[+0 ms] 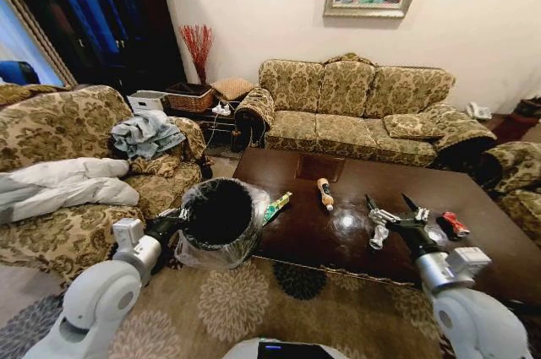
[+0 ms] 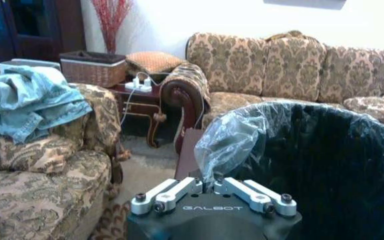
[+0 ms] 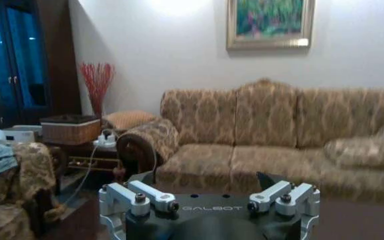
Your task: Move to the front of the table and place the trash on the table into the trash bin.
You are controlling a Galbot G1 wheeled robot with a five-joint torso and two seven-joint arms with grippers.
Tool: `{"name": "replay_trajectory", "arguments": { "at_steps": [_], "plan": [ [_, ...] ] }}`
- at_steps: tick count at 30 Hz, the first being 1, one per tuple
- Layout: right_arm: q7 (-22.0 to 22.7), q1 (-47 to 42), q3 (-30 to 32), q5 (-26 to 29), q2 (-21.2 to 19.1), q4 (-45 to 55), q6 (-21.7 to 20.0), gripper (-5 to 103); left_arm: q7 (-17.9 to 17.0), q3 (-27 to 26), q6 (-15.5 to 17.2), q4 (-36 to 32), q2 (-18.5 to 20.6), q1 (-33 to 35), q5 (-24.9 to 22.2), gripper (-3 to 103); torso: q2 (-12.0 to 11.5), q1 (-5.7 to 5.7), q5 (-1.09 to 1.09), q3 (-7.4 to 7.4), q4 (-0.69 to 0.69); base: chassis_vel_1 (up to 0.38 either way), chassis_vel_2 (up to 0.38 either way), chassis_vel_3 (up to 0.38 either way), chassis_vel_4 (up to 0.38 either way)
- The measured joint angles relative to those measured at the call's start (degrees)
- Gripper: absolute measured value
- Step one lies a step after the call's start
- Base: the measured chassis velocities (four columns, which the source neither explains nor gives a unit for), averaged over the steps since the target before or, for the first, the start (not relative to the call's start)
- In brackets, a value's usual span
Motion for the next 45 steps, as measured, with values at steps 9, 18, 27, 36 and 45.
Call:
{"name": "replay_trajectory", "arguments": {
  "at_steps": [9, 18, 27, 36, 45],
  "plan": [
    [2.0, 6.2, -7.0, -0.2, 0.2, -12.2, -0.9, 100, 0.7, 2.1, -0.8, 2.1, 0.8, -0.4, 1.1, 3, -0.1, -0.11, 0.00, -0.07, -0.01, 0.000, 0.000, 0.000, 0.000],
    [5.9, 16.2, -20.0, -4.5, -0.2, -20.1, -1.5, 100, 0.3, 1.1, -1.4, 2.6, -0.1, 1.0, 1.6, 3, -0.4, -0.22, 0.00, -0.21, 0.00, 0.000, 0.000, 0.000, 0.000],
    [4.2, 17.6, -23.0, -7.6, 0.5, -22.3, 0.5, 100, -0.2, 1.3, -1.4, 1.9, -0.9, 1.5, 2.1, 3, -0.6, -0.32, 0.00, -0.32, 0.00, 0.000, 0.000, 0.000, 0.000],
    [2.3, 14.8, -21.2, -8.9, 1.1, -20.9, 1.3, 100, -0.4, 1.1, -1.4, 0.7, -1.3, 2.0, 2.2, 3, -0.7, -0.39, 0.00, -0.39, 0.00, -0.005, 0.004, 0.006, -0.006],
    [1.8, 12.0, -19.3, -9.7, 1.1, -18.9, 1.5, 100, -0.8, 1.1, -1.4, 0.3, -1.6, 2.1, 2.2, 3, -0.8, -0.40, 0.00, -0.41, -0.01, -0.132, 0.137, 0.127, -0.123]
  ]
}}
